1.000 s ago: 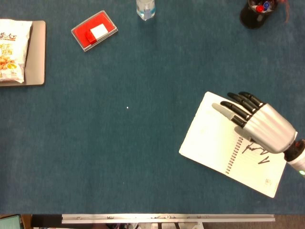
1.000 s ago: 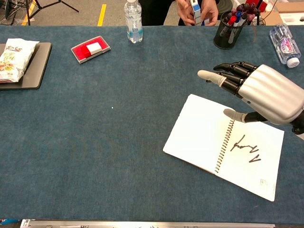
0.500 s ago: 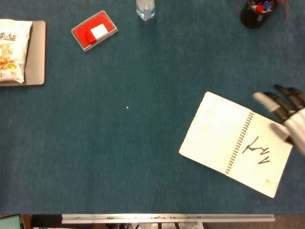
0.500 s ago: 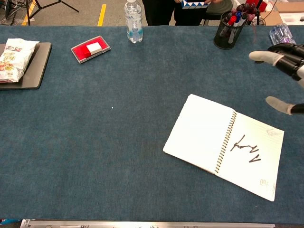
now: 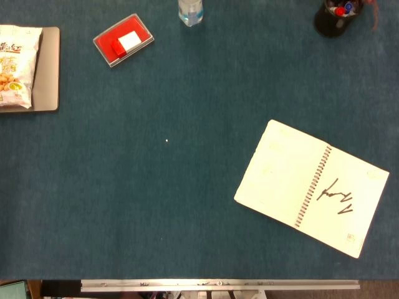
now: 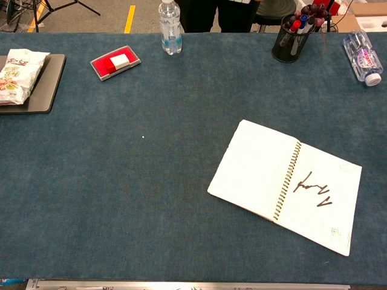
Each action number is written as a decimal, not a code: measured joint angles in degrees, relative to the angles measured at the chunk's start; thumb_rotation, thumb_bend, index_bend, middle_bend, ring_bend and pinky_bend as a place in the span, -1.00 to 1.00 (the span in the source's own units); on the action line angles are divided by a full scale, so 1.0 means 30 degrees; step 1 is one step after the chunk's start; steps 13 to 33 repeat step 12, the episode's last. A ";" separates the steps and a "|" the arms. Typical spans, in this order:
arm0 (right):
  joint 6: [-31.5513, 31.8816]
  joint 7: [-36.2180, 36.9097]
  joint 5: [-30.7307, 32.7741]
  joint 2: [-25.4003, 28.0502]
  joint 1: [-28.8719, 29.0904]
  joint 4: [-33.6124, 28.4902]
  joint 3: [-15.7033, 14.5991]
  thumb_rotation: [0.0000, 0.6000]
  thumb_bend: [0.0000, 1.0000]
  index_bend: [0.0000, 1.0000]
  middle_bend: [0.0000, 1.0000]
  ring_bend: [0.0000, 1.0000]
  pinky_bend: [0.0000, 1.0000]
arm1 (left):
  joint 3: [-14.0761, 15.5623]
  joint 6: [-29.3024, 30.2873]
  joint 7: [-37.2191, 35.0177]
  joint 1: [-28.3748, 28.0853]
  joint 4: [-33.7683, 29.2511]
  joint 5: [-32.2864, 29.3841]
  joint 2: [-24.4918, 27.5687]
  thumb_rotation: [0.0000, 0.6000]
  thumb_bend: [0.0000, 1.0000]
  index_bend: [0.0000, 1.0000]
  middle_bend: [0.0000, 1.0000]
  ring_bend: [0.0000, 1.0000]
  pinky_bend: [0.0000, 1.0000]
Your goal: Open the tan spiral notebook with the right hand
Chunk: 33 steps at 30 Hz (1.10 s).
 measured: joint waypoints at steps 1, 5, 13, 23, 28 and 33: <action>-0.0162 0.0243 0.0296 0.0058 -0.0048 0.0088 0.0125 1.00 -0.54 -0.57 -0.45 -0.66 -0.45 | 0.0004 0.0011 0.0012 -0.0006 -0.0004 0.0025 -0.0008 1.00 -0.62 -0.11 -0.25 -0.58 -0.16; -0.0496 0.0885 0.0979 0.0218 -0.0186 0.0287 0.0745 1.00 -0.54 -0.57 -0.45 -0.66 -0.45 | -0.0010 -0.0030 -0.0069 -0.0039 0.0004 -0.0030 -0.0013 1.00 -0.62 -0.11 -0.25 -0.58 -0.16; -0.1769 0.1675 0.1683 0.0343 -0.0098 0.0607 0.1071 1.00 -0.54 -0.57 -0.45 -0.66 -0.45 | -0.0078 -0.0658 -0.0197 -0.0284 0.0140 -0.0415 -0.0071 1.00 -0.62 -0.11 -0.25 -0.58 -0.16; -0.1769 0.1675 0.1683 0.0343 -0.0098 0.0607 0.1071 1.00 -0.54 -0.57 -0.45 -0.66 -0.45 | -0.0078 -0.0658 -0.0197 -0.0284 0.0140 -0.0415 -0.0071 1.00 -0.62 -0.11 -0.25 -0.58 -0.16; -0.1769 0.1675 0.1683 0.0343 -0.0098 0.0607 0.1071 1.00 -0.54 -0.57 -0.45 -0.66 -0.45 | -0.0078 -0.0658 -0.0197 -0.0284 0.0140 -0.0415 -0.0071 1.00 -0.62 -0.11 -0.25 -0.58 -0.16; -0.1769 0.1675 0.1683 0.0343 -0.0098 0.0607 0.1071 1.00 -0.54 -0.57 -0.45 -0.66 -0.45 | -0.0078 -0.0658 -0.0197 -0.0284 0.0140 -0.0415 -0.0071 1.00 -0.62 -0.11 -0.25 -0.58 -0.16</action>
